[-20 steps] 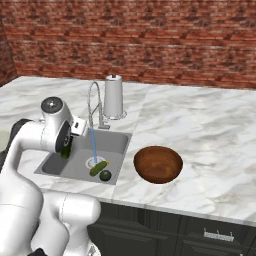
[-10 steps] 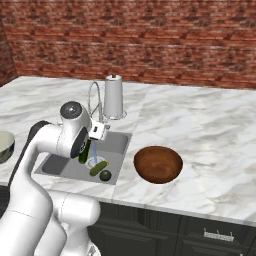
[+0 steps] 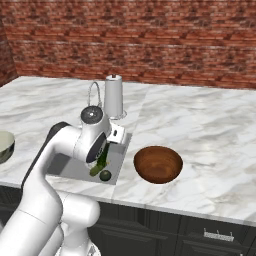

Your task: Pick the cucumbers from the sink and place them in one bowl. Place the squash in the other bowl. Then turn off the sink faucet.

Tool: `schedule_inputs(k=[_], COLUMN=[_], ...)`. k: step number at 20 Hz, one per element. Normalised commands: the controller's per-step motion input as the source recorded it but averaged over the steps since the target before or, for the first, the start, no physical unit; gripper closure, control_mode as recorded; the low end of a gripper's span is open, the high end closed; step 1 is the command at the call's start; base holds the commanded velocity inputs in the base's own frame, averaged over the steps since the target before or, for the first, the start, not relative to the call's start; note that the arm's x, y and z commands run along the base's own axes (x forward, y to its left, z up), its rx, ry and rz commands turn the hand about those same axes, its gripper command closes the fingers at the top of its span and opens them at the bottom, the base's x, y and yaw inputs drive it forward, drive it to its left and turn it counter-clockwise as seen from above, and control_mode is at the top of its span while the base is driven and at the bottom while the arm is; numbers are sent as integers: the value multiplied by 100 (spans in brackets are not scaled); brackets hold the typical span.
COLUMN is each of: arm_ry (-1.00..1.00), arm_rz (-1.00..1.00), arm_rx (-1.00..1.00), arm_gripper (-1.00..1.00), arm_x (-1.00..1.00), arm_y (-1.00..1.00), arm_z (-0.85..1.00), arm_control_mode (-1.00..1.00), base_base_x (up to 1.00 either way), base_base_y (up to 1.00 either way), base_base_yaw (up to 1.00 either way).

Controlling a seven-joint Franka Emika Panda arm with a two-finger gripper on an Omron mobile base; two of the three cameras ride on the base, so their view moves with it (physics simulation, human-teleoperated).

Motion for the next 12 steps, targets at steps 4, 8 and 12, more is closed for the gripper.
schedule_inputs(k=[4,8,12], arm_ry=[7,13,9], arm_rz=[-5,-5,-2], arm_rx=[-2,-1,0], arm_gripper=[100,100,100], arm_x=[4,20,36], arm_y=[-52,-43,-38], arm_z=[0,0,0], arm_control_mode=[-100,-100,-100], base_base_x=[0,0,0], base_base_y=[0,0,0], base_base_yaw=[0,0,0])
